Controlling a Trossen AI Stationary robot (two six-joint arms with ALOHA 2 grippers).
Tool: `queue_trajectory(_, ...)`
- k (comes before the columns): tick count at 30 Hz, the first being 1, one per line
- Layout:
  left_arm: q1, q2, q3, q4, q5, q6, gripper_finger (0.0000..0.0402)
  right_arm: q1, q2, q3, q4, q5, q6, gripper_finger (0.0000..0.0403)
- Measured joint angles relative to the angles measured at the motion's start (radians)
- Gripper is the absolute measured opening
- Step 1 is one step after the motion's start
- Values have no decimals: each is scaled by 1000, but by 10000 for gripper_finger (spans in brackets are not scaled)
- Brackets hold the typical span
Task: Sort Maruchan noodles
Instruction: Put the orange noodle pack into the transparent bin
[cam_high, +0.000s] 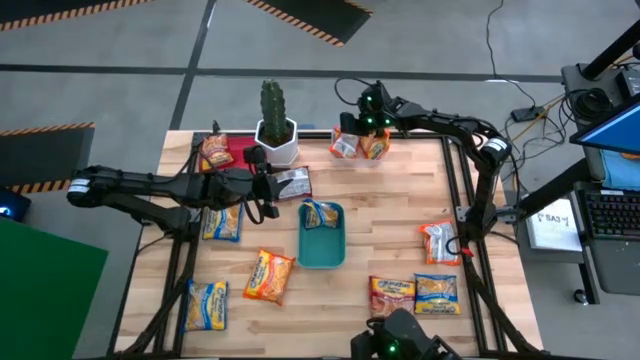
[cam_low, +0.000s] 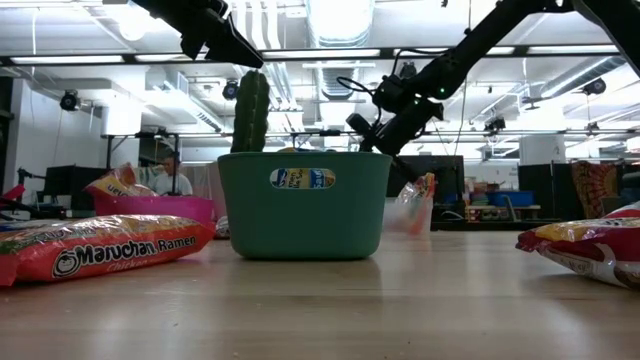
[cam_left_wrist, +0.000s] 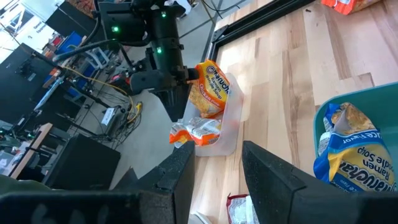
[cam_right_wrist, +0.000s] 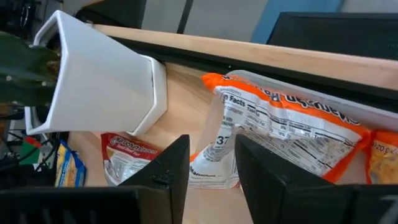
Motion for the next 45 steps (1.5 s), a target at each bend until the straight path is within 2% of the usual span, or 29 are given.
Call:
queue_trajectory(4, 0, 0, 0, 0, 0, 0, 116, 0, -6, 0, -1, 2, -32, 102)
queue_trajectory(11, 0, 0, 0, -4, 0, 0, 116, 31, -18, 1, -41, 34, -156, 43)
queue_trajectory(17, 0, 0, 0, -32, 0, -14, 116, 72, -155, 2, -81, 36, -288, 23)
queue_trajectory(24, 0, 0, 0, -83, 16, -88, 116, 238, -336, -21, -274, 37, -479, 22)
queue_trajectory(29, 0, 0, -8, -102, 45, -199, 116, 405, -435, -95, -346, 39, -517, 22)
queue_trajectory(36, 0, 0, -18, -116, 47, -295, 116, 613, -518, -218, -437, 36, -390, 22)
queue_trajectory(41, 0, 0, -15, -115, 47, -304, 116, 701, -541, -325, -534, 37, -133, 22)
queue_trajectory(45, 0, 0, -13, -104, 47, -307, 116, 730, -539, -416, -706, 91, 114, 22)
